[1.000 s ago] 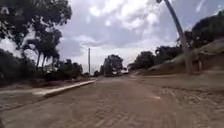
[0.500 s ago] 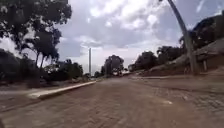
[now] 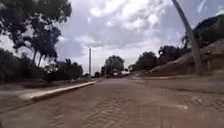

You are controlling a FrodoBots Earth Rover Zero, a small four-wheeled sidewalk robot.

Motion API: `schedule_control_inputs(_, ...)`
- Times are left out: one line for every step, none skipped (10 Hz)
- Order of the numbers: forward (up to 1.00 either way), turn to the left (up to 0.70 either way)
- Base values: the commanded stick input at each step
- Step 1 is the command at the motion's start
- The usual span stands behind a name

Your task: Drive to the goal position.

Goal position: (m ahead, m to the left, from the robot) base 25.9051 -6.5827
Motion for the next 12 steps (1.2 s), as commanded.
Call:
schedule_control_inputs(0.7, 0.0)
schedule_control_inputs(0.7, -0.08)
schedule_control_inputs(0.7, -0.25)
schedule_control_inputs(0.7, -0.17)
schedule_control_inputs(0.7, -0.09)
schedule_control_inputs(0.7, -0.01)
schedule_control_inputs(0.7, 0.0)
schedule_control_inputs(0.7, 0.0)
schedule_control_inputs(0.7, 0.0)
schedule_control_inputs(0.7, 0.0)
schedule_control_inputs(0.7, 0.0)
schedule_control_inputs(0.7, -0.1)
